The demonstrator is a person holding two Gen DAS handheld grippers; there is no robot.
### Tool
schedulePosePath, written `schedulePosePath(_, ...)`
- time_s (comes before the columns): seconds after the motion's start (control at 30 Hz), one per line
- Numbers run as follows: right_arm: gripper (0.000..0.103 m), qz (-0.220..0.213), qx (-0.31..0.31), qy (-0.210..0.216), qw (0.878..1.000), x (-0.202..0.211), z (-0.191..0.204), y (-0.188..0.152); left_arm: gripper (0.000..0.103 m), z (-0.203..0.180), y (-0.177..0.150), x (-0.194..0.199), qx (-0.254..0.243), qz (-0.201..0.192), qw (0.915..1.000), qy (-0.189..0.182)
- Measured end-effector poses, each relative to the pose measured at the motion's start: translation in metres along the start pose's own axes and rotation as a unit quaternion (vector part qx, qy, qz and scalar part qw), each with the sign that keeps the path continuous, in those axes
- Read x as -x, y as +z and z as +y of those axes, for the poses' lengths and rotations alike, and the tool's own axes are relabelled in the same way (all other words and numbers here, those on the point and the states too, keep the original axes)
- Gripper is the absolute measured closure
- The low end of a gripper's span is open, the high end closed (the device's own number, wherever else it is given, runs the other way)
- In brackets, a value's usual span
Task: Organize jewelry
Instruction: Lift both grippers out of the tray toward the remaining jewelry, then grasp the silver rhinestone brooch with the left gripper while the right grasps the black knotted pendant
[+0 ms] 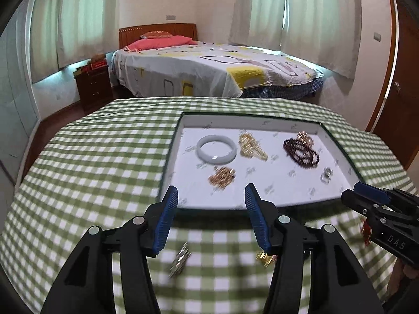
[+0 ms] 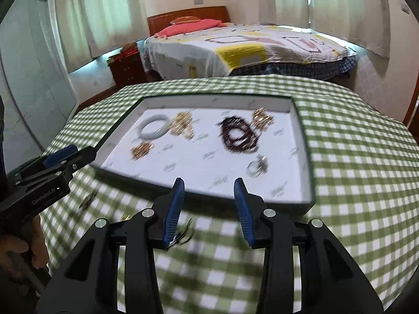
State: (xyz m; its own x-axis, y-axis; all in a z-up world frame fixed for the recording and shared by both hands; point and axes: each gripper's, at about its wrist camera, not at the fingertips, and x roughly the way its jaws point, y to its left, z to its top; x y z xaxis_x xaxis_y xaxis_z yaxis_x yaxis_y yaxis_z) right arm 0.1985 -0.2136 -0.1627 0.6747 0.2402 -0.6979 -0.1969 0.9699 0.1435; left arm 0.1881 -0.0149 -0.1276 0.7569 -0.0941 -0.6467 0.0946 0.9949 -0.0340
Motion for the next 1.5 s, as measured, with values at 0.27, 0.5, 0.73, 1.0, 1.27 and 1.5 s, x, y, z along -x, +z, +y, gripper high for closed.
schedulePosePath(0.27, 0.076, 0.034, 0.023, 0.028, 0.999, -0.012, 0.028, -0.023, 0.05, 0.03, -0.03, 0.011, 0.016, 0.027, 0.9991, 0.03)
schedulePosePath(0.5, 0.077, 0.059, 0.048, 0.04, 0.996, -0.028, 0.047, -0.031, 0.05, 0.056, -0.046, 0.009, 0.04, 0.048, 0.9967, 0.051)
schedulePosePath(0.73, 0.081, 0.07, 0.063, 0.038, 0.995, -0.04, 0.049, -0.031, 0.05, 0.057, -0.051, 0.003, 0.04, 0.057, 0.9963, 0.051)
schedulePosePath(1.0, 0.085, 0.069, 0.089, 0.028, 0.993, -0.039, 0.052, -0.035, 0.05, 0.049, -0.055, -0.003, 0.035, 0.069, 0.9961, 0.042)
schedulePosePath(1.27, 0.085, 0.056, 0.063, 0.007, 0.996, -0.026, 0.031, -0.038, 0.05, 0.041, -0.055, -0.007, 0.034, 0.075, 0.9962, 0.028)
schedulePosePath(1.5, 0.085, 0.05, 0.029, -0.014, 0.998, -0.014, 0.001, -0.039, 0.05, 0.035, -0.057, -0.015, 0.032, 0.082, 0.9959, 0.019)
